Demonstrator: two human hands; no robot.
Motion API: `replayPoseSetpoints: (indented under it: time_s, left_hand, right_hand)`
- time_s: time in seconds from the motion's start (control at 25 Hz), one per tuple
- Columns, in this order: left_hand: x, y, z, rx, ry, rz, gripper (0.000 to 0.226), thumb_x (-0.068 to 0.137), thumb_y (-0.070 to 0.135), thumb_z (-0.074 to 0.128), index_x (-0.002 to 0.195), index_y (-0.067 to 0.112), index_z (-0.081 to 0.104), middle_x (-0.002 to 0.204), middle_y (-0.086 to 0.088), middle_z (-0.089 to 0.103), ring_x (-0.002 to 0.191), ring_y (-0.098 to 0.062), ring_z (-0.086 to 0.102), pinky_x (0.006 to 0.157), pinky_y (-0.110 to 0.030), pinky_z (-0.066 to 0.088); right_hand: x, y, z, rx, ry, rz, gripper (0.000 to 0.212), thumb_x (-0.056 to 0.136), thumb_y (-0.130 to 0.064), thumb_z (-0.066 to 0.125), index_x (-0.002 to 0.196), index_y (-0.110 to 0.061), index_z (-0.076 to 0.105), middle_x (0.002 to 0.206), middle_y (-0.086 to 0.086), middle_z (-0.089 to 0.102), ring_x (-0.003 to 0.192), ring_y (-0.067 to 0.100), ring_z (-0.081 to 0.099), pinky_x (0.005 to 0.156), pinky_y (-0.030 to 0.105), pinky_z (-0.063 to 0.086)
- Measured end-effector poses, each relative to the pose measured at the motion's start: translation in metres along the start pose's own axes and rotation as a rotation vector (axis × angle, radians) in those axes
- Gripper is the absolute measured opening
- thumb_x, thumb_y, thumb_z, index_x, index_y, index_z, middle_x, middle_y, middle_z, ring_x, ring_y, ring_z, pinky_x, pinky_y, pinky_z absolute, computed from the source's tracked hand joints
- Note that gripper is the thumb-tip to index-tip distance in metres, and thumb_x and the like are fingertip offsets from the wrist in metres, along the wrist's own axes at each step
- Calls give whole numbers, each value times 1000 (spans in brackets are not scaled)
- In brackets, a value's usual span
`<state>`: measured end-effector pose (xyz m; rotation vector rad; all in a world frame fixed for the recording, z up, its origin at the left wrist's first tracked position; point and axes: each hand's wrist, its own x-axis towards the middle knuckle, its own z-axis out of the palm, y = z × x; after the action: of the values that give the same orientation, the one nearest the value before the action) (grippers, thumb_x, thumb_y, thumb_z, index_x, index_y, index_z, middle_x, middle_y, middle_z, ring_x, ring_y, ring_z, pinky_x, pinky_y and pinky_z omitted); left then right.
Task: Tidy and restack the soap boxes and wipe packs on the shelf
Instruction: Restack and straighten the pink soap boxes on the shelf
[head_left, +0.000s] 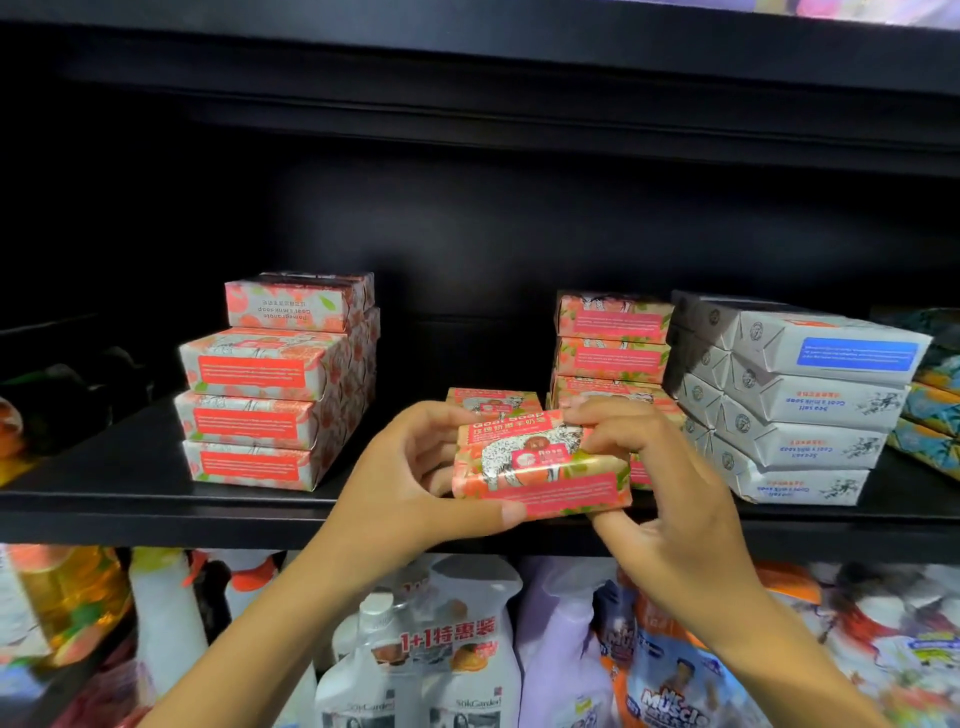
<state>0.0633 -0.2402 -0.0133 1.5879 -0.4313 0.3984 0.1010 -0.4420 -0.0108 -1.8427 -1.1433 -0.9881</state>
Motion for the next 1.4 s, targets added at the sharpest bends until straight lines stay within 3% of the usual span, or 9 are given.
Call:
replayPoseSetpoints:
  time_s: [0.12,0.24,0.32,0.48,0.68,0.8,0.96,1.16,1.4]
  left_hand:
    - [-2,-3,4,44,34,115,69,48,5,88,109,10,56,105,4,69,99,-11,66,75,-16,52]
    - [-1,-3,4,91,34,231,69,52,12,88,111,17,54,111,7,66,108,-11,62,83,-17,49]
    - [0,-5,4,90,18,287,68,55,15,86,114,20,53,115,8,64,112,-12,60,87,-18,48]
    - [5,-12,3,157,-10,294,75,60,17,87,125,22,49,122,10,60,118,-12,56,92,-20,47]
    - [5,-19,-17,701,35,133,55,67,53,72,117,35,56,111,22,61,107,5,55,93,-18,45]
    - [2,-24,-16,978,-44,170,35,77,52,66,104,30,66,101,22,62,98,3,56,83,-16,45]
    - [1,-27,-14,969,-29,184,28,79,48,67,97,27,69,96,21,64,93,3,55,79,-15,44]
    - [1,-27,-15,964,-35,167,28,79,48,65,98,28,69,96,21,63,93,5,54,79,-13,43]
    - [0,-27,-15,967,-37,159,28,80,48,66,100,28,69,97,21,64,95,5,54,80,-14,43]
  right_hand:
    - [-2,6,-2,-82,-110,64,61,67,3,69,122,-18,51,131,-3,50,127,7,42,102,19,36]
    - [-1,8,-5,-106,-223,79,75,71,-23,76,137,-16,41,140,-4,40,132,6,34,107,19,29]
    - [0,5,-6,-136,-215,60,76,71,-36,73,137,-15,41,136,-3,42,128,5,36,105,15,29]
    - [3,3,-9,-205,-153,9,72,70,-34,72,131,-5,49,125,2,50,118,13,45,98,21,37]
    - [17,21,-31,-316,-27,104,71,70,-36,77,129,-5,51,121,-3,48,114,8,43,97,11,31]
    - [31,35,-41,-388,-66,235,71,69,-34,77,130,-8,51,124,2,51,114,12,44,92,18,32]
    - [38,47,-42,-391,-165,297,71,74,-39,71,136,-14,45,133,-1,47,114,4,38,93,20,30]
    - [40,48,-44,-501,-225,275,64,78,-51,53,131,-15,51,134,3,52,123,19,45,97,27,33]
    - [33,47,-39,-637,-169,283,46,87,-32,60,128,-12,53,129,6,55,120,23,48,94,36,42]
